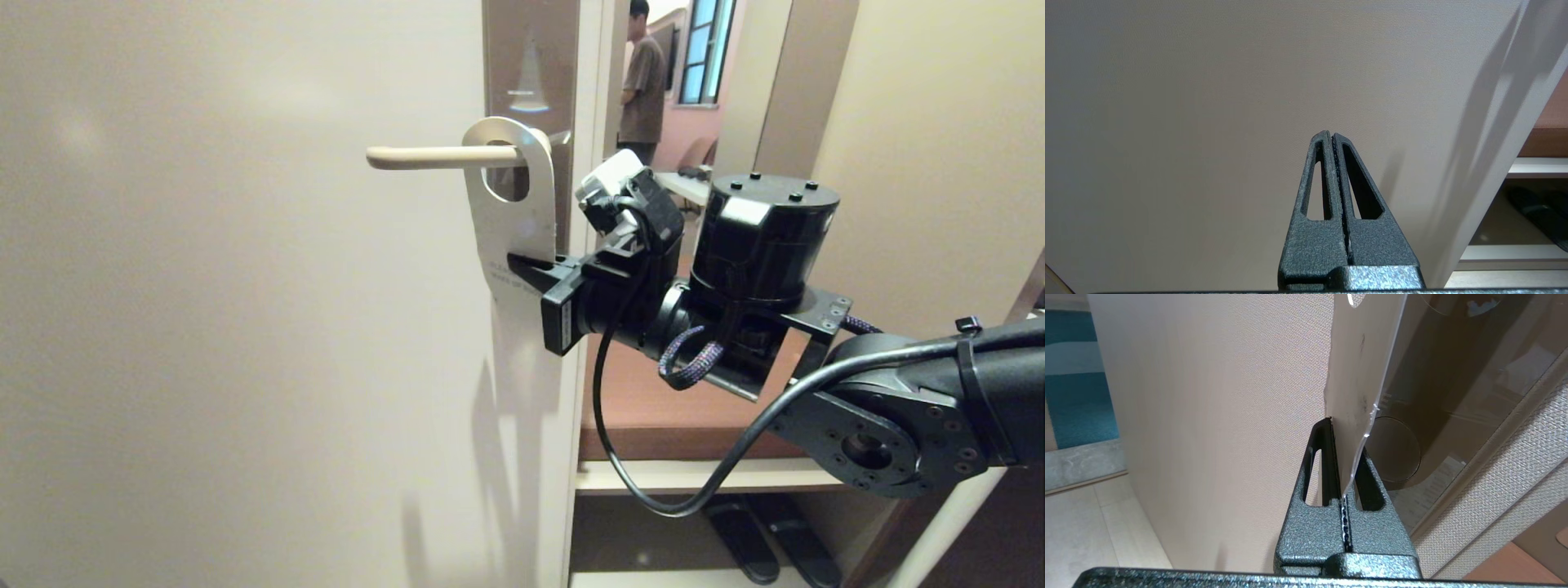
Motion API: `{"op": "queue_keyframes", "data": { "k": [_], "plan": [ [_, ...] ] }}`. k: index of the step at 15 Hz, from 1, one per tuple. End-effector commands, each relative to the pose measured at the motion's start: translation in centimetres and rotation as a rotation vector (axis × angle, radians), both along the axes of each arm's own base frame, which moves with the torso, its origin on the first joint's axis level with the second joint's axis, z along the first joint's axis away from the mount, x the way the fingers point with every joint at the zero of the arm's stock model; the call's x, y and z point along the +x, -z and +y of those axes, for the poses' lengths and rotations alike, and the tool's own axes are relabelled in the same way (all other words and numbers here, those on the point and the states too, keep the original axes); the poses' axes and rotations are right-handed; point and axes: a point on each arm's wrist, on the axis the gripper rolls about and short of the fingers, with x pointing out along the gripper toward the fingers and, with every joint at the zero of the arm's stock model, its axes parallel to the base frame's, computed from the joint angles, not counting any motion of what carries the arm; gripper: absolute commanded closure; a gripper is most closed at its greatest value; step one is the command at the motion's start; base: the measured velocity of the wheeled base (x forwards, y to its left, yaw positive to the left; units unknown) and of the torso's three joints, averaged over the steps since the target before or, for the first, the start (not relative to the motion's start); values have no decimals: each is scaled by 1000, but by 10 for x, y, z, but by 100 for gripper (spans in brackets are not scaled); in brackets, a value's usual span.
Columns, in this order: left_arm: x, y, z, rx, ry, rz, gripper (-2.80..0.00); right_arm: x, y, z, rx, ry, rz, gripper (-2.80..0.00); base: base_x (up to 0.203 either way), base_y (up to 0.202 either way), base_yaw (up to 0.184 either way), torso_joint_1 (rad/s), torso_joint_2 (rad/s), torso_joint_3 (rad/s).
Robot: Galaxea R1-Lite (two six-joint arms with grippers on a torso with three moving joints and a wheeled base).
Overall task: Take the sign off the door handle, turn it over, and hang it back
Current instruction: Take down the sign
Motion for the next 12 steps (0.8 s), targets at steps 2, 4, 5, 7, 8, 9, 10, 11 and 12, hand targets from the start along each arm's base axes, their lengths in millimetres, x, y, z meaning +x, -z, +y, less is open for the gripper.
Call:
{"op": "queue_keyframes", "data": {
  "k": [2, 4, 5, 7, 8, 9, 10, 11, 12],
  "plan": [
    [0, 0, 0, -1, -1, 0, 0, -1, 0, 1, 1, 23, -2, 0, 0, 0, 0, 0, 0, 0],
    [0, 0, 0, -1, 1, 0, 0, -2, 0, 2, 1, 44, -2, 0, 0, 0, 0, 0, 0, 0],
    [0, 0, 0, -1, -1, 0, 0, -2, 1, 3, -1, 47, 0, 0, 0, 0, 0, 0, 0, 0],
    [0, 0, 0, -1, -1, 0, 0, -3, 2, 4, -1, 55, 1, 0, 0, 0, 0, 0, 0, 0],
    [0, 0, 0, -1, -1, 0, 0, -2, 4, 6, -5, 70, 6, 0, 0, 0, 0, 0, 0, 0],
    [0, 0, 0, -1, -1, 0, 0, -2, 5, 8, -7, 87, 8, 0, 0, 0, 0, 0, 0, 0],
    [0, 0, 0, -1, -1, 0, 0, -2, 6, 8, -7, 100, 8, 0, 0, 0, 0, 0, 0, 0],
    [0, 0, 0, -1, -1, 0, 0, -1, 7, 9, -8, 103, 9, 0, 0, 0, 0, 0, 0, 0],
    [0, 0, 0, -1, -1, 0, 0, -1, 7, 9, -9, 106, 10, 0, 0, 0, 0, 0, 0, 0]
  ]
}}
